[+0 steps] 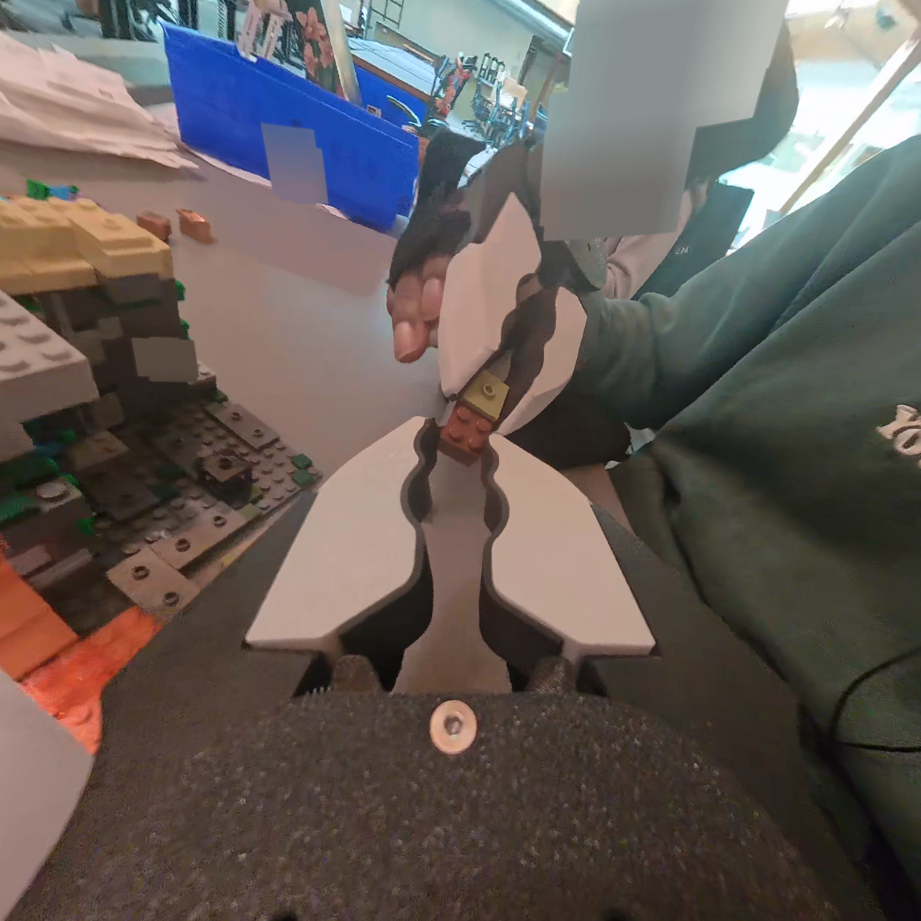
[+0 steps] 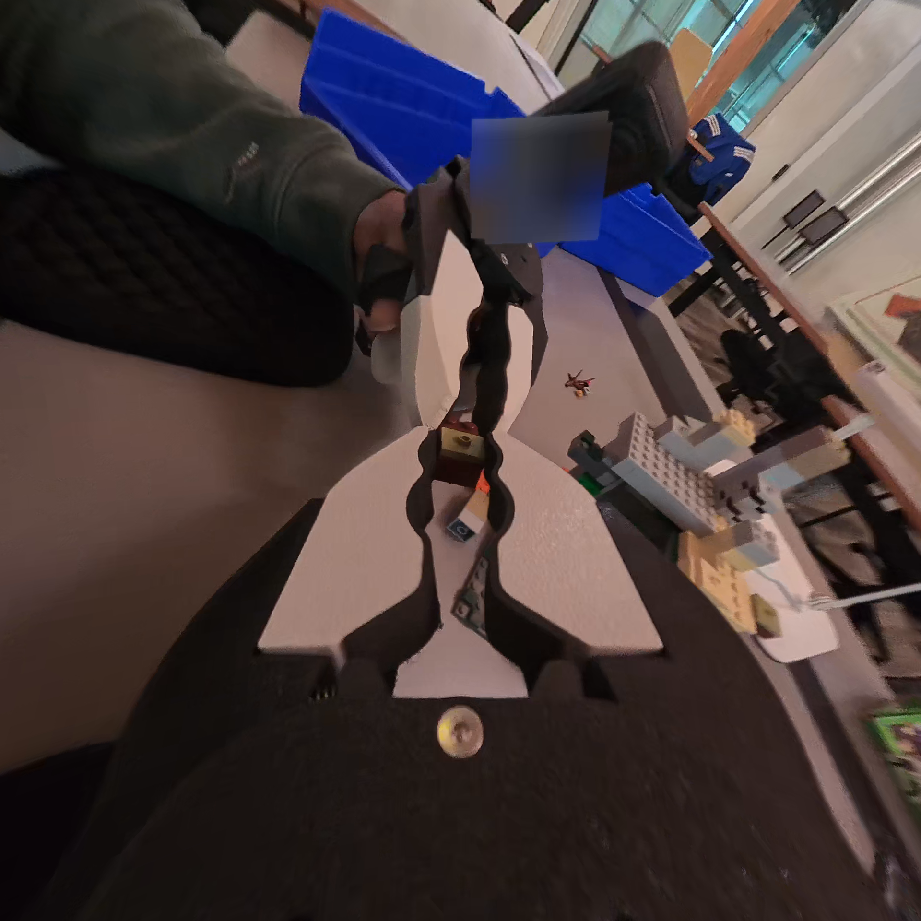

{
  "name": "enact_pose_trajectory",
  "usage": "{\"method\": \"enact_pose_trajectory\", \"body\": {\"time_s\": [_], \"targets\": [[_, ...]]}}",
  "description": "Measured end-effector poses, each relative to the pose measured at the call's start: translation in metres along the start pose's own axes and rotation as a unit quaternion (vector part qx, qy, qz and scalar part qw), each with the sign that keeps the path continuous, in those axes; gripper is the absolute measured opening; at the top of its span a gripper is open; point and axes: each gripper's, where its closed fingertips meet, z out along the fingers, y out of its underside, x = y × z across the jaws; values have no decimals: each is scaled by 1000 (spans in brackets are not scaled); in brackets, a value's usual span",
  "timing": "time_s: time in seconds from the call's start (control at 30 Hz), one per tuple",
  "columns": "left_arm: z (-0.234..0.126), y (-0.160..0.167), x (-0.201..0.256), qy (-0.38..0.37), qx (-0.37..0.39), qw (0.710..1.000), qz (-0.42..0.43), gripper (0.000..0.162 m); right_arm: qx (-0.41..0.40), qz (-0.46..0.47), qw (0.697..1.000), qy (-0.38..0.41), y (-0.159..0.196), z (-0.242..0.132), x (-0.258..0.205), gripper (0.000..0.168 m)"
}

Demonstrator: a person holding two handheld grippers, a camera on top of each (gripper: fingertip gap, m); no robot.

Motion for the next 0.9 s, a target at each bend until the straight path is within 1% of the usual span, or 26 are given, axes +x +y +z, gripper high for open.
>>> {"method": "enact_pose_trajectory", "body": {"time_s": [0.07, 0.17, 0.2, 0.23, 0.27, 0.37, 0.47, 0.5, 0.53, 0.57, 0.67, 0.73, 0.8, 0.9], "targets": [[1, 2, 0, 2, -6, 1000, -12, 18, -17, -36, 999, 8, 1, 0, -2, 17], [0, 2, 0, 21, -3, 998, -62, 17, -24, -82, 996, 39, -4, -1, 1, 17], [1, 4, -1, 28, -6, 996, -86, 4, -22, -105, 993, 50, -8, -2, 1, 17], [-1, 7, -8, 18, -4, 995, -96, 0, -11, -108, 993, 49, -15, -3, -1, 17], [-3, 5, -9, 16, 1, 996, -89, 0, 3, -92, 995, 48, -21, -4, -2, 17], [-9, 0, -11, -8, 7, 999, -47, 0, 20, -62, 996, 58, -23, -7, 4, 17], [-5, 2, -13, -33, -1, 999, 4, 1, 81, 34, 995, 36, -27, -16, 11, 17], [-4, 0, -9, -27, 5, 999, 22, 4, 97, 65, 993, 26, -28, -19, 13, 17], [-3, -6, -3, -19, 25, 999, 43, 12, 107, 96, 989, 19, -26, -20, 16, 17], [-3, -10, 0, -24, 35, 997, 65, 17, 113, 124, 986, 11, -23, -21, 18, 17], [1, -15, 4, -56, 45, 989, 133, 25, 136, 192, 972, -26, -19, -20, 17, 17], [2, -18, 5, -70, 49, 985, 150, 23, 138, 219, 965, -43, -17, -16, 15, 17], [2, -19, 4, -84, 48, 981, 166, 17, 139, 234, 961, -55, -15, -12, 13, 17], [2, -18, 5, -84, 40, 981, 169, 17, 147, 256, 953, -69, -15, -11, 12, 17]]}}
